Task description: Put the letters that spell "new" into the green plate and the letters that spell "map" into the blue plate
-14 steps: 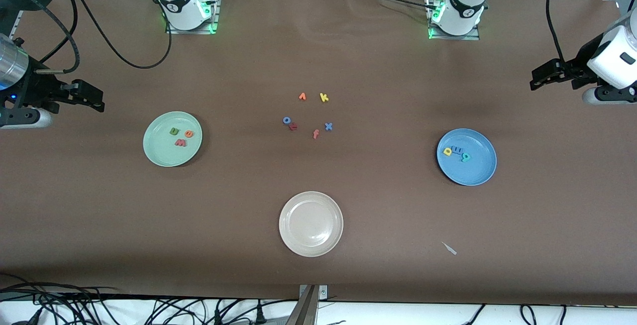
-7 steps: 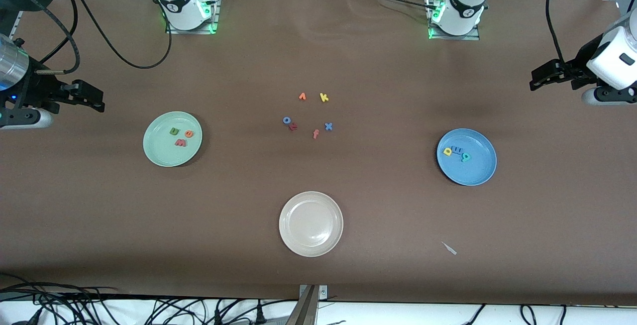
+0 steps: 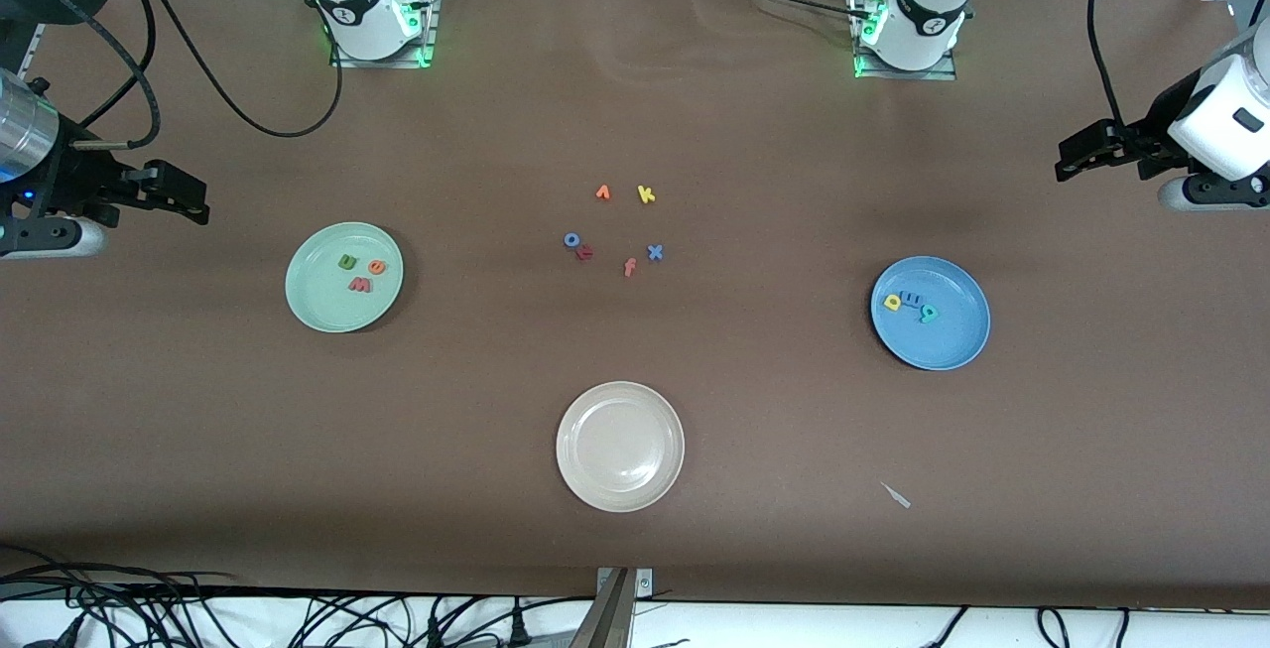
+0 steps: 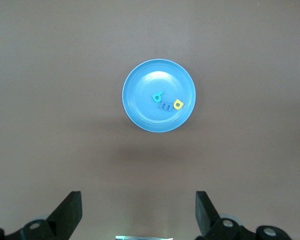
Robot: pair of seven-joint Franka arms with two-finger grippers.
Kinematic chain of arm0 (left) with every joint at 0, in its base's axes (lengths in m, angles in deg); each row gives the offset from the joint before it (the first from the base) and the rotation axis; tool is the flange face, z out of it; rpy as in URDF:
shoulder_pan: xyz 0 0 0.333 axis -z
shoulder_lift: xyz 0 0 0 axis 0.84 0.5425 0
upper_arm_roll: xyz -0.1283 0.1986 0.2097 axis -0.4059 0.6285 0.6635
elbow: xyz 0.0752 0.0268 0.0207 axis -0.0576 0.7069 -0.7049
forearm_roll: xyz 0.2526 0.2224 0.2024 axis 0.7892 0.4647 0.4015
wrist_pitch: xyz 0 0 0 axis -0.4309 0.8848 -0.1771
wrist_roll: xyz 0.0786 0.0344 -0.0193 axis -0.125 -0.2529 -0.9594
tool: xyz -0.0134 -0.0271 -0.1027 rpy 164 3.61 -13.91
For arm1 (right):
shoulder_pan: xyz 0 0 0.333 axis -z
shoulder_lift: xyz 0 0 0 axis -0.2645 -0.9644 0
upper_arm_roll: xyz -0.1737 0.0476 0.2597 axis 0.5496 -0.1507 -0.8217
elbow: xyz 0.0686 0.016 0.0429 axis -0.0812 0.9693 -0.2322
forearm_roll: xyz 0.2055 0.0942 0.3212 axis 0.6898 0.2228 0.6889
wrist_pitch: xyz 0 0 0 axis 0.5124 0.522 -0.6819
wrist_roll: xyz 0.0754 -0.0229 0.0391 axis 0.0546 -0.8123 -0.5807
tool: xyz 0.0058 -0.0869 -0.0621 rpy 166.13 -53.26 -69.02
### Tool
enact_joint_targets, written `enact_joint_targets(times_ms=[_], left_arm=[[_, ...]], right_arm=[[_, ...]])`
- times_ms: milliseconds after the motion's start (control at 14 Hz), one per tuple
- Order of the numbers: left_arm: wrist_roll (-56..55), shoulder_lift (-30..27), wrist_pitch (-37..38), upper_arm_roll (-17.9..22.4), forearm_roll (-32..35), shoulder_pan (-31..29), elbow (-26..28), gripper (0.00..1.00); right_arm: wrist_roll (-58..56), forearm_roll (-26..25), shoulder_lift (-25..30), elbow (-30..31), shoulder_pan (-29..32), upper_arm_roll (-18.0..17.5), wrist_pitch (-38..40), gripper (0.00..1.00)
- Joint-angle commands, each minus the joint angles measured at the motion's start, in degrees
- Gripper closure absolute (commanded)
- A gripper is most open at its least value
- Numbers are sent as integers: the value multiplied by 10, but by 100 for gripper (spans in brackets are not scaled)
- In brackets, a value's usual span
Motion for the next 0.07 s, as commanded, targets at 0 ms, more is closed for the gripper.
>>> enact_joint_targets(times_ms=[0], left_arm=[[13, -2, -3, 1, -16, -2, 2, 0]], right_arm=[[5, -3, -4, -11, 1, -1, 5, 0]])
